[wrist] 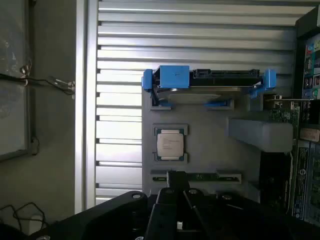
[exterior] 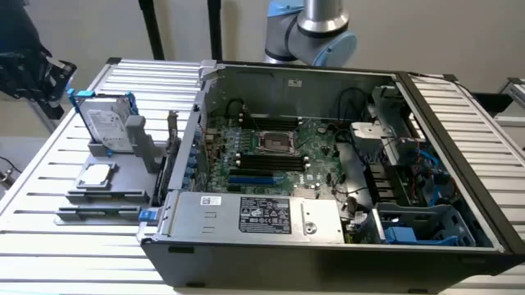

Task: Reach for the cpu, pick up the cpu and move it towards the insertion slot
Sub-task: 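Pick up the cpu and move it towards the insertion slot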

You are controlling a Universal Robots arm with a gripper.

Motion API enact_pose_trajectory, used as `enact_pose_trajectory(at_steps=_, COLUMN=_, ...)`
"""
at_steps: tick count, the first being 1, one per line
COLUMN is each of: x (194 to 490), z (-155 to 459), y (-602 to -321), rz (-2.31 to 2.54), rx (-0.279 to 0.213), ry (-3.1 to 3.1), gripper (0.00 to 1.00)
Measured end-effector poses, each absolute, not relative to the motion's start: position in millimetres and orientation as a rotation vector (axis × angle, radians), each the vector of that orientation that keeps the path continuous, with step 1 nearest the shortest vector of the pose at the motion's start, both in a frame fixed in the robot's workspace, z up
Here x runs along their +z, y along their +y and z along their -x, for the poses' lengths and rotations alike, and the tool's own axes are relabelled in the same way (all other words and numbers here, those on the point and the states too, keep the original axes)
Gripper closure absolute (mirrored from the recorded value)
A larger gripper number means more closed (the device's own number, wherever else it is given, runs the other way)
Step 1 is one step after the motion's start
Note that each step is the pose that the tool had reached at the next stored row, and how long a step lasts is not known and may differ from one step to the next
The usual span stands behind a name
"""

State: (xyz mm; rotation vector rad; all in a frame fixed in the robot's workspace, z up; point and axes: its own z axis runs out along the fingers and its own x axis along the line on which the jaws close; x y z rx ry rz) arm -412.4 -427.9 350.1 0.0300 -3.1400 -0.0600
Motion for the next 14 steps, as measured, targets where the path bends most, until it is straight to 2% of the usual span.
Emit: enact_pose_trajectory(at_steps=14, x=350.2, z=412.4, y=-427.9, rz=-0.03, rx=-0.06, ry=-3.14, gripper=0.89)
